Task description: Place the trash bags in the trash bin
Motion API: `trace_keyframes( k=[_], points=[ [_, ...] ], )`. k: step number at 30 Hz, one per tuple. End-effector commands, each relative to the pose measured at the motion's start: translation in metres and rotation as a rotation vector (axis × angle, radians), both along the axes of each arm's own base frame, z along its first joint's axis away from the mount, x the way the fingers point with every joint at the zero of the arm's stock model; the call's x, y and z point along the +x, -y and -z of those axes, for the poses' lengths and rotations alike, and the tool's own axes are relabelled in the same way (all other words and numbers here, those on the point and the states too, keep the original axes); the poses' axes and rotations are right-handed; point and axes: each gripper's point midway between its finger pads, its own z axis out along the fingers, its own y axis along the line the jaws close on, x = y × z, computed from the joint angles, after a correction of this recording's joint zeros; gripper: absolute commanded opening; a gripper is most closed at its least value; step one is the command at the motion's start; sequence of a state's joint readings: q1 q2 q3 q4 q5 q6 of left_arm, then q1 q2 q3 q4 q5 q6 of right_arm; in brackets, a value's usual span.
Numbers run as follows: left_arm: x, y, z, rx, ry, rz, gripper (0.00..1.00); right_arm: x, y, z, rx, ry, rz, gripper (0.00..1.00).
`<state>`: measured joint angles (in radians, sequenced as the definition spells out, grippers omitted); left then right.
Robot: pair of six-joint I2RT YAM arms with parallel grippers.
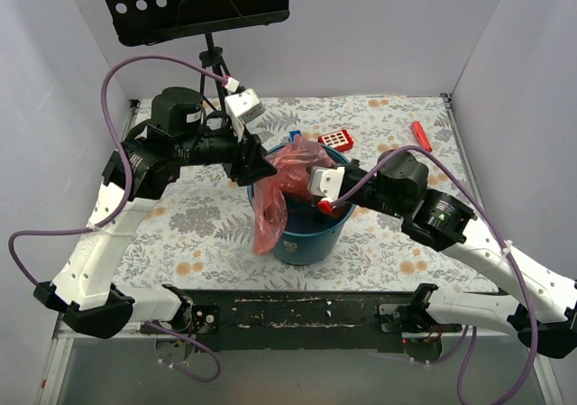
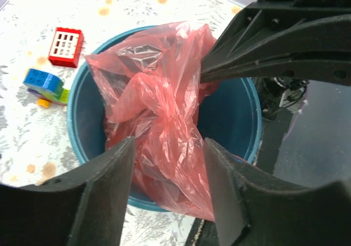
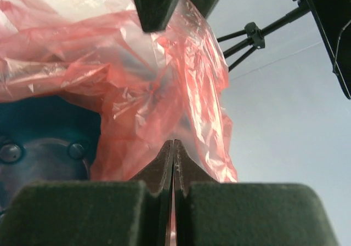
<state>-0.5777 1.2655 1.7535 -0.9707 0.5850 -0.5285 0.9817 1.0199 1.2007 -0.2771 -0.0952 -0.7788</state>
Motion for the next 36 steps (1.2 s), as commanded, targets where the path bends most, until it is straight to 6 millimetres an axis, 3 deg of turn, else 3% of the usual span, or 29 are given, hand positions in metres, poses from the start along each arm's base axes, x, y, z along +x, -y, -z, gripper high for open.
trace_keyframes(
  k=[1, 4, 7, 9, 10, 12, 16, 18, 21, 23, 27, 31, 36],
  points=[
    [-0.007, -0.023, -0.019, 0.037, 0.099, -0.050, 0.45, 0.000, 0.028, -0.024, 0.032, 0.082, 0.071, 0.01],
    [-0.005, -0.025, -0.013, 0.044, 0.109, -0.062, 0.24, -0.008, 0.041, -0.014, 0.015, 0.085, 0.074, 0.01],
    [-0.001, -0.021, -0.016, 0.024, 0.119, -0.061, 0.14, -0.012, 0.042, -0.033, 0.070, 0.084, 0.066, 0.01],
    [-0.001, -0.016, -0.017, 0.013, 0.113, -0.037, 0.09, -0.015, 0.030, -0.051, 0.104, 0.091, 0.022, 0.36],
    [-0.001, -0.013, -0.016, 0.009, 0.106, -0.030, 0.07, -0.015, 0.024, -0.057, 0.102, 0.096, -0.005, 0.46],
    [0.000, -0.009, -0.015, -0.001, 0.099, -0.015, 0.03, -0.010, 0.008, -0.053, 0.074, 0.080, -0.035, 0.54],
    [0.002, -0.007, -0.018, -0.014, 0.103, -0.011, 0.00, -0.005, -0.015, -0.040, 0.049, 0.079, -0.086, 0.56],
    [0.002, -0.007, -0.017, -0.013, 0.103, -0.015, 0.00, -0.002, -0.022, -0.028, 0.023, 0.071, -0.096, 0.52],
    [0.009, -0.011, -0.014, -0.001, 0.115, -0.060, 0.00, 0.000, -0.024, -0.023, 0.000, 0.050, -0.090, 0.23],
    [0.016, -0.017, -0.009, 0.015, 0.133, -0.107, 0.00, -0.001, -0.015, -0.030, 0.006, 0.066, -0.070, 0.02],
    [0.037, -0.038, 0.010, 0.079, 0.167, -0.259, 0.00, -0.017, 0.023, -0.039, 0.052, 0.182, -0.040, 0.01],
    [0.039, -0.045, 0.038, 0.089, 0.138, -0.292, 0.00, -0.048, 0.058, -0.002, -0.007, 0.215, -0.096, 0.01],
    [0.032, -0.044, 0.059, 0.058, 0.092, -0.287, 0.00, -0.071, 0.078, 0.041, -0.074, 0.284, -0.173, 0.01]
  ],
)
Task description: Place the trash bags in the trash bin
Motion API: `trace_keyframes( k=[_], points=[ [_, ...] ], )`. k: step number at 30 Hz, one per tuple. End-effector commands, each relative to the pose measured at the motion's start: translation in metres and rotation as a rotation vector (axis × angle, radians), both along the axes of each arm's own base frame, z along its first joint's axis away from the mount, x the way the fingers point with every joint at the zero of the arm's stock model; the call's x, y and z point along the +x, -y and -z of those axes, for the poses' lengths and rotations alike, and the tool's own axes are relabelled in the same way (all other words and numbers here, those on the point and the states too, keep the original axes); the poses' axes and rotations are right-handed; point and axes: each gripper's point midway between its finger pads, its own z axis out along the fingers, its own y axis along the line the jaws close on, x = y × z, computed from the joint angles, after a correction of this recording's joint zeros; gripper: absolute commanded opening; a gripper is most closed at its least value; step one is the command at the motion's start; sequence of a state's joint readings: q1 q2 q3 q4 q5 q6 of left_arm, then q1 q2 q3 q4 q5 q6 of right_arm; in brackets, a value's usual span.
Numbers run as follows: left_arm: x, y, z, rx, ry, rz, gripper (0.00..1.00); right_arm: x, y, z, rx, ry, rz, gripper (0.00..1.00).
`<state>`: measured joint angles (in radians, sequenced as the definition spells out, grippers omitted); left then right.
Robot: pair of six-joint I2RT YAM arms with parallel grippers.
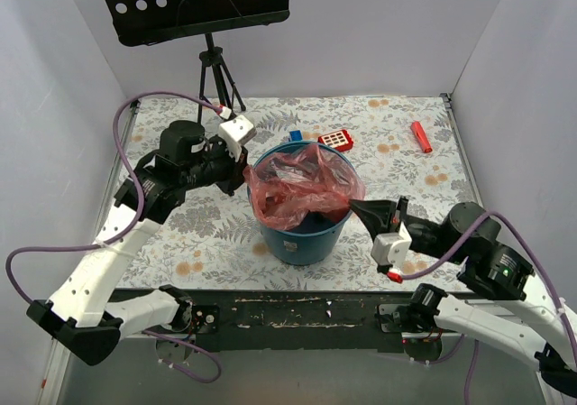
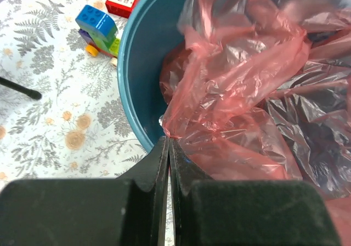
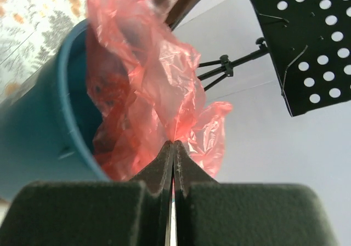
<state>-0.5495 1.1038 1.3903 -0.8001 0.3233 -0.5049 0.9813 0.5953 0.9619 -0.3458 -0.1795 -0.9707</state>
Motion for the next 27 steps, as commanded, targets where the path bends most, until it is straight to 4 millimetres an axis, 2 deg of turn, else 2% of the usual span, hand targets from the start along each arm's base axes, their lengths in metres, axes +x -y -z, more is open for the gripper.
trace_keyframes(
  k=[1, 5, 10, 13, 17, 18, 20, 22, 23, 24, 25, 26, 27],
  points=[
    [-0.002, -0.005, -0.011, -0.061, 0.046, -0.027, 0.00, -0.014, 0.008, 0.045, -0.127, 0.080, -0.073, 0.01],
    [-0.018, -0.014, -0.012, -0.055, 0.077, -0.002, 0.00, -0.028, 0.022, 0.068, -0.184, 0.102, -0.106, 0.01],
    [-0.039, -0.031, 0.002, 0.017, 0.168, 0.051, 0.00, -0.033, 0.035, 0.104, -0.266, 0.117, -0.114, 0.01],
    [-0.044, -0.039, 0.011, 0.032, 0.243, 0.058, 0.00, -0.037, 0.042, 0.124, -0.309, 0.143, -0.122, 0.01],
    [-0.040, -0.038, 0.030, 0.055, 0.243, 0.063, 0.00, -0.038, 0.057, 0.156, -0.410, 0.118, -0.109, 0.01],
    [-0.037, -0.038, 0.034, 0.060, 0.255, 0.058, 0.00, -0.037, 0.061, 0.162, -0.428, 0.101, -0.091, 0.07],
    [-0.029, -0.040, 0.038, 0.073, 0.300, 0.043, 0.00, -0.036, 0.070, 0.167, -0.463, 0.076, -0.065, 0.29],
    [-0.020, -0.041, 0.036, 0.087, 0.363, 0.029, 0.00, -0.034, 0.076, 0.154, -0.435, 0.054, -0.024, 0.53],
    [-0.015, -0.041, 0.032, 0.085, 0.402, 0.018, 0.00, -0.034, 0.077, 0.139, -0.395, 0.047, -0.004, 0.74],
    [-0.011, -0.040, 0.024, 0.079, 0.445, 0.016, 0.00, -0.035, 0.078, 0.120, -0.358, 0.049, 0.006, 0.83],
    [-0.008, -0.039, 0.019, 0.084, 0.477, 0.018, 0.00, -0.037, 0.080, 0.098, -0.317, 0.047, 0.015, 0.84],
    [-0.006, -0.038, 0.013, 0.087, 0.507, 0.026, 0.00, -0.037, 0.082, 0.067, -0.258, 0.045, 0.036, 0.85],
    [-0.004, -0.037, 0.010, 0.091, 0.525, 0.030, 0.00, -0.031, 0.079, 0.046, -0.213, 0.021, 0.069, 0.85]
  ],
)
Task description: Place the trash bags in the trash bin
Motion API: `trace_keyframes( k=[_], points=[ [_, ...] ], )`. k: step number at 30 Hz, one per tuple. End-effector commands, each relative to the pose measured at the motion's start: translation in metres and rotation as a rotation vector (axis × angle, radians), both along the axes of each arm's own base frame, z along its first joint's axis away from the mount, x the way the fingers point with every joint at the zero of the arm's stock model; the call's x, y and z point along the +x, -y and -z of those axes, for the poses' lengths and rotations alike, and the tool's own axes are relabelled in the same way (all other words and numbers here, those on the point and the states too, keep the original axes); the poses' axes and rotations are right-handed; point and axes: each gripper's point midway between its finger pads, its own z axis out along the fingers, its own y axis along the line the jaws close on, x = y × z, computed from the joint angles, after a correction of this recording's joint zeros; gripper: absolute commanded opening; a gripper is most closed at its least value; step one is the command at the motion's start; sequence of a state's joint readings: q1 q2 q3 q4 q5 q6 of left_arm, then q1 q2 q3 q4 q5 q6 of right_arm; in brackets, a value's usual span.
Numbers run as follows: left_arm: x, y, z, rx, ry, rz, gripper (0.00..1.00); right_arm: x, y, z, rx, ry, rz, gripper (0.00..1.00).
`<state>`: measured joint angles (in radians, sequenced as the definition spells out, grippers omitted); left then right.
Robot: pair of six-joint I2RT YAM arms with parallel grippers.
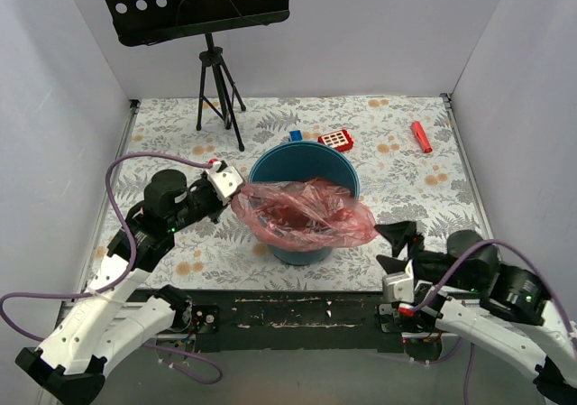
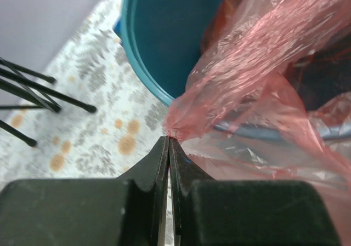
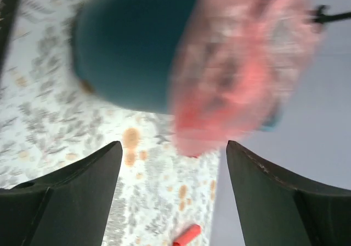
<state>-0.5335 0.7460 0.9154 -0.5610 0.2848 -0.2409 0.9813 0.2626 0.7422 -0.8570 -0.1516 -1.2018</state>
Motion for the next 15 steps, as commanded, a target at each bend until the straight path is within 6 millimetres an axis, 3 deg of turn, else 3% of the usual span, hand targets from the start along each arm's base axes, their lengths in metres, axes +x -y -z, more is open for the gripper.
trace_keyframes(
  k=[1, 3, 5, 8, 12, 15],
  points=[
    [0.022, 0.003, -0.052, -0.022, 0.251, 0.002, 0.00, 0.014, 0.006, -0.123, 0.261, 0.017, 0.149, 0.84],
    [0.025, 0.003, -0.059, -0.019, 0.300, 0.003, 0.00, 0.028, -0.004, -0.164, 0.364, -0.020, 0.215, 0.83],
    [0.027, 0.004, -0.068, -0.018, 0.348, 0.014, 0.00, 0.036, -0.019, -0.191, 0.440, -0.022, 0.210, 0.83],
    [0.028, 0.006, -0.075, -0.026, 0.366, 0.018, 0.00, 0.046, -0.043, -0.213, 0.524, -0.042, 0.187, 0.84],
    [0.030, 0.009, -0.086, -0.052, 0.357, 0.016, 0.00, 0.053, -0.093, -0.201, 0.467, -0.140, 0.087, 0.87],
    [0.030, 0.008, -0.094, -0.055, 0.372, 0.011, 0.00, 0.068, -0.114, -0.183, 0.430, -0.227, 0.124, 0.88]
  ],
)
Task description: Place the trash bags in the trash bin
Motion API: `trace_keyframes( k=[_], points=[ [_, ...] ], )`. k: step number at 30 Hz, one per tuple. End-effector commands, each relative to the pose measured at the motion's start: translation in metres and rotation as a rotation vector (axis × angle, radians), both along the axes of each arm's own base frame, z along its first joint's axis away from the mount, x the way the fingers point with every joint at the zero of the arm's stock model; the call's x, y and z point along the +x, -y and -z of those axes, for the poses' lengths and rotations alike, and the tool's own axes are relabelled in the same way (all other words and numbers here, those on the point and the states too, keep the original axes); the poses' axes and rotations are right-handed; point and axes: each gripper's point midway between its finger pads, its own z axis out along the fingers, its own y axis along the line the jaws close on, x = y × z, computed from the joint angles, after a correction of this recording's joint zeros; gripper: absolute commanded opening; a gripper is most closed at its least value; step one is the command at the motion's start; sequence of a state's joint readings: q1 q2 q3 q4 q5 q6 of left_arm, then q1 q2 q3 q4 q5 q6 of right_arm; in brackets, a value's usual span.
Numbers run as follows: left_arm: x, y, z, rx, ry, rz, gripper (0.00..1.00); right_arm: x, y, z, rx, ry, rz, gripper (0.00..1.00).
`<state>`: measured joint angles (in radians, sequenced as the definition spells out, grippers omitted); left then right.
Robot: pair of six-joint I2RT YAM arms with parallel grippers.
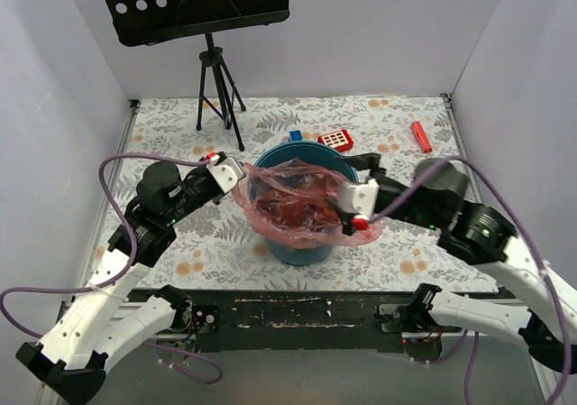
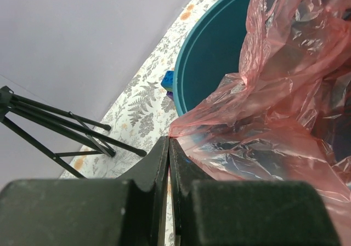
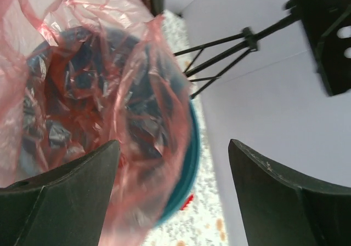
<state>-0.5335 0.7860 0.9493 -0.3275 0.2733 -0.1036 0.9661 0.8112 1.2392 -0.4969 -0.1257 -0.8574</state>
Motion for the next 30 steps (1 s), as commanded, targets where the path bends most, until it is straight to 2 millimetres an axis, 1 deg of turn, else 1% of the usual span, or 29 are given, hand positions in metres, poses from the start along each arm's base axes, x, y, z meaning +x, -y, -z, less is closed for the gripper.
trace_keyframes(
  k=[1, 3, 4, 5, 6, 7, 8, 10, 11, 13, 14, 15, 16, 18, 19, 20, 22, 23, 24, 25, 26, 28, 30],
  points=[
    [0.000, -0.002, -0.034, -0.035, 0.073, -0.006, 0.00, 0.013, -0.031, -0.004, 0.065, -0.113, 0.000, 0.88],
    [0.000, -0.003, -0.037, -0.031, 0.072, -0.010, 0.00, 0.030, -0.030, -0.003, 0.090, -0.122, 0.085, 0.89],
    [0.000, -0.003, -0.037, -0.027, 0.072, -0.010, 0.00, 0.038, -0.027, -0.003, 0.109, -0.122, 0.138, 0.89],
    [-0.001, -0.004, -0.037, -0.018, 0.077, -0.010, 0.00, 0.052, -0.019, -0.006, 0.134, -0.113, 0.232, 0.88],
    [0.000, -0.005, -0.034, -0.004, 0.078, -0.015, 0.00, 0.060, -0.013, -0.010, 0.158, -0.105, 0.285, 0.88],
    [0.003, -0.008, -0.029, 0.009, 0.076, -0.032, 0.00, 0.066, -0.007, -0.011, 0.164, -0.094, 0.332, 0.85],
    [0.012, -0.014, -0.027, 0.014, 0.083, -0.087, 0.00, 0.070, -0.003, -0.012, 0.164, -0.090, 0.359, 0.83],
    [0.025, -0.020, -0.019, 0.038, 0.087, -0.151, 0.00, 0.070, 0.002, -0.012, 0.155, -0.094, 0.367, 0.77],
    [0.030, -0.020, -0.014, 0.058, 0.087, -0.160, 0.00, 0.068, 0.002, -0.009, 0.148, -0.103, 0.353, 0.70],
    [0.038, -0.018, -0.010, 0.074, 0.100, -0.165, 0.00, 0.065, 0.002, -0.003, 0.125, -0.111, 0.331, 0.39],
    [0.044, -0.016, -0.007, 0.077, 0.098, -0.171, 0.00, 0.066, 0.002, 0.001, 0.115, -0.117, 0.338, 0.24],
    [0.049, -0.015, -0.008, 0.073, 0.106, -0.182, 0.00, 0.069, 0.003, 0.005, 0.107, -0.119, 0.349, 0.09],
    [0.055, -0.014, -0.007, 0.074, 0.106, -0.194, 0.00, 0.073, 0.004, 0.011, 0.095, -0.126, 0.358, 0.02],
    [0.065, -0.012, -0.006, 0.073, 0.110, -0.211, 0.00, 0.081, 0.002, 0.022, 0.078, -0.147, 0.364, 0.01],
    [0.070, -0.012, -0.005, 0.098, 0.128, -0.214, 0.00, 0.086, 0.001, 0.024, 0.085, -0.166, 0.372, 0.01],
    [0.076, -0.011, -0.003, 0.102, 0.130, -0.223, 0.00, 0.094, -0.002, 0.027, 0.090, -0.190, 0.378, 0.01],
    [0.086, -0.009, -0.001, 0.105, 0.134, -0.234, 0.00, 0.114, 0.002, 0.029, 0.116, -0.243, 0.405, 0.01],
    [0.093, -0.008, 0.002, 0.111, 0.127, -0.242, 0.00, 0.126, 0.006, 0.033, 0.118, -0.276, 0.418, 0.01],
    [0.098, -0.009, 0.000, 0.103, 0.126, -0.255, 0.00, 0.139, 0.013, 0.033, 0.133, -0.295, 0.446, 0.01],
    [0.106, -0.011, 0.004, 0.100, 0.104, -0.273, 0.00, 0.151, 0.016, 0.039, 0.128, -0.318, 0.468, 0.01],
    [0.112, -0.012, 0.002, 0.100, 0.101, -0.284, 0.00, 0.162, 0.022, 0.042, 0.129, -0.332, 0.493, 0.01],
    [0.120, -0.015, 0.005, 0.057, 0.054, -0.306, 0.00, 0.177, 0.029, 0.049, 0.133, -0.366, 0.502, 0.01],
    [0.124, -0.015, 0.012, 0.052, 0.013, -0.307, 0.00, 0.185, 0.034, 0.059, 0.116, -0.394, 0.506, 0.01]
  ],
)
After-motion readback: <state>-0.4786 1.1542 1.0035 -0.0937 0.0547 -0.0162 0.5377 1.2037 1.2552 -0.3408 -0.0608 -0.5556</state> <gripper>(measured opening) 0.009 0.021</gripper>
